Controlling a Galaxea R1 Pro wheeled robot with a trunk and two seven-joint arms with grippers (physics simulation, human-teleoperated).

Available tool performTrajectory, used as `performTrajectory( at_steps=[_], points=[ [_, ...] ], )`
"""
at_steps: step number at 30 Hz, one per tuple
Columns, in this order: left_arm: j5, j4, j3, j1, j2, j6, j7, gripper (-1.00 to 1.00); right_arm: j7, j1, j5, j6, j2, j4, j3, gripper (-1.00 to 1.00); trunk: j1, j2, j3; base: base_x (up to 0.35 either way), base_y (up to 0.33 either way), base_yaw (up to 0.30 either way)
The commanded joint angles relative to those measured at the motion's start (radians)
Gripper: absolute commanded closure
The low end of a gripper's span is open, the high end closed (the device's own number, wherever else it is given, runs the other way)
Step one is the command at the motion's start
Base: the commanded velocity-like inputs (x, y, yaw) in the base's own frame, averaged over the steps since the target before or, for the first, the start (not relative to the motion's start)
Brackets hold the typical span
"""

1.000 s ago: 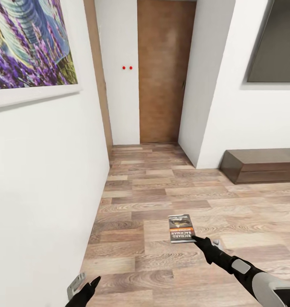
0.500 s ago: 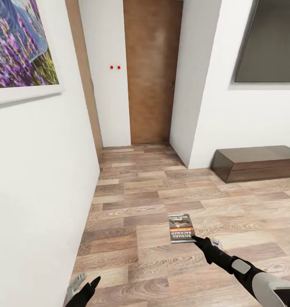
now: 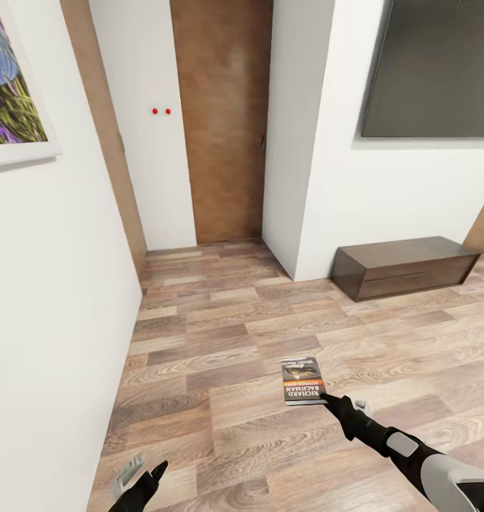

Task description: In the bedroom, move the book from the bed onto either nightstand, and place the two sandals side by side next to the bed.

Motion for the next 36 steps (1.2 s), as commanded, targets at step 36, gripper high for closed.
performTrajectory(
  at_steps=[36],
  points=[
    [0.006,0.001,-0.008,0.0,0.0,-0.004,-0.003,-1.0,0.005,-0.002,-0.013,0.008,0.0,0.003,0.001,1.0,0.0,0.0,-0.001,0.158,0.0,-0.211]
  ],
)
